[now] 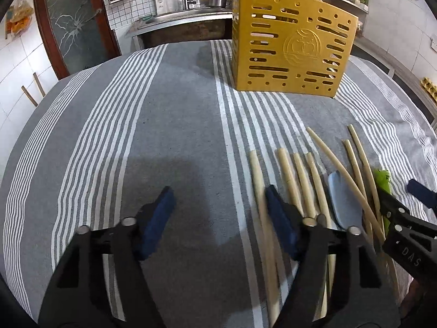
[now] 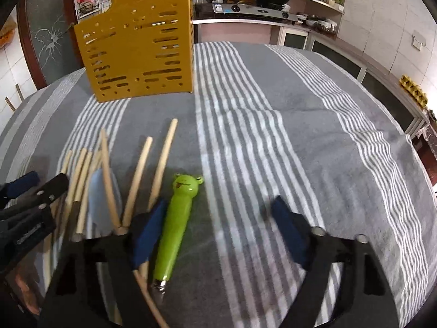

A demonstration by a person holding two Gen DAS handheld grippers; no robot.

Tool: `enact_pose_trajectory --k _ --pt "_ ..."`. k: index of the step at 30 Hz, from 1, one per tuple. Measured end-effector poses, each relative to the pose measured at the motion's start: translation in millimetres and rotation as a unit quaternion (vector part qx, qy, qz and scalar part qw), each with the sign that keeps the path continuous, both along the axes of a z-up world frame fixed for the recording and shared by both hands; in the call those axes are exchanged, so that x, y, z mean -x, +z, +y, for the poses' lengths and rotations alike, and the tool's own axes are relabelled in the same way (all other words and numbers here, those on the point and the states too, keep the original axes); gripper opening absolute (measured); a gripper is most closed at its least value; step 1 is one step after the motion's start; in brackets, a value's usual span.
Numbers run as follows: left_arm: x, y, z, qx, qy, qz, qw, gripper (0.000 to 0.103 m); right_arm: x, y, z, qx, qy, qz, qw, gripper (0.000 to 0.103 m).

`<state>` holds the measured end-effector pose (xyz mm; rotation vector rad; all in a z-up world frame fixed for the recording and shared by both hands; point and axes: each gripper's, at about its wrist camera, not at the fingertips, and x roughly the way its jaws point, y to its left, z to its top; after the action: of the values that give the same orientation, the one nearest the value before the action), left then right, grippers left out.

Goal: Organize utensils
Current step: 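Grasp the green frog-handled fork with the right gripper while the left gripper grasps a wooden chopstick, then lift and carry the fork and chopstick with both grippers over the yellow holder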

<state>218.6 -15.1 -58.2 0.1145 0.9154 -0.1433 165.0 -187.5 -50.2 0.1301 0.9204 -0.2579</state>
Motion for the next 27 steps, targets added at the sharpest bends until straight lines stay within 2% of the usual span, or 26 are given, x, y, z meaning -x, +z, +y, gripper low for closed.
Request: enact_pose_trajectory --k 1,3,7,9,17,19,27 --pt "1 1 -1 0.003 0.000 0.002 1.0000 0.054 2 1 3 -0.003 0.002 0.000 1.000 0.059" --pt "2 2 -3 0.004 -0.004 0.007 1.0000 0.048 3 2 8 0.000 0.007 0.001 1.000 0.051" --pt "-1 4 -12 0.003 -0.010 0.017 0.9998 0.036 -2 4 17 -0.011 0.014 0.003 1.000 0.028" --pt "-5 4 -15 0.002 -0.009 0.022 0.9997 0.032 -6 6 19 -0.013 0.015 0.004 1.000 0.023" --pt "-24 8 -25 0.001 -0.007 0.050 0.9987 0.016 -21 7 14 -0.017 0.021 0.009 1.000 0.022" --pt "-24 8 -25 0.007 -0.006 0.054 0.9985 0.005 -21 7 12 -0.020 0.023 0.008 1.000 0.021" --pt "-19 12 -19 0.031 0.011 0.051 0.9982 0.004 -14 18 2 -0.032 0.028 -0.016 0.999 0.020"
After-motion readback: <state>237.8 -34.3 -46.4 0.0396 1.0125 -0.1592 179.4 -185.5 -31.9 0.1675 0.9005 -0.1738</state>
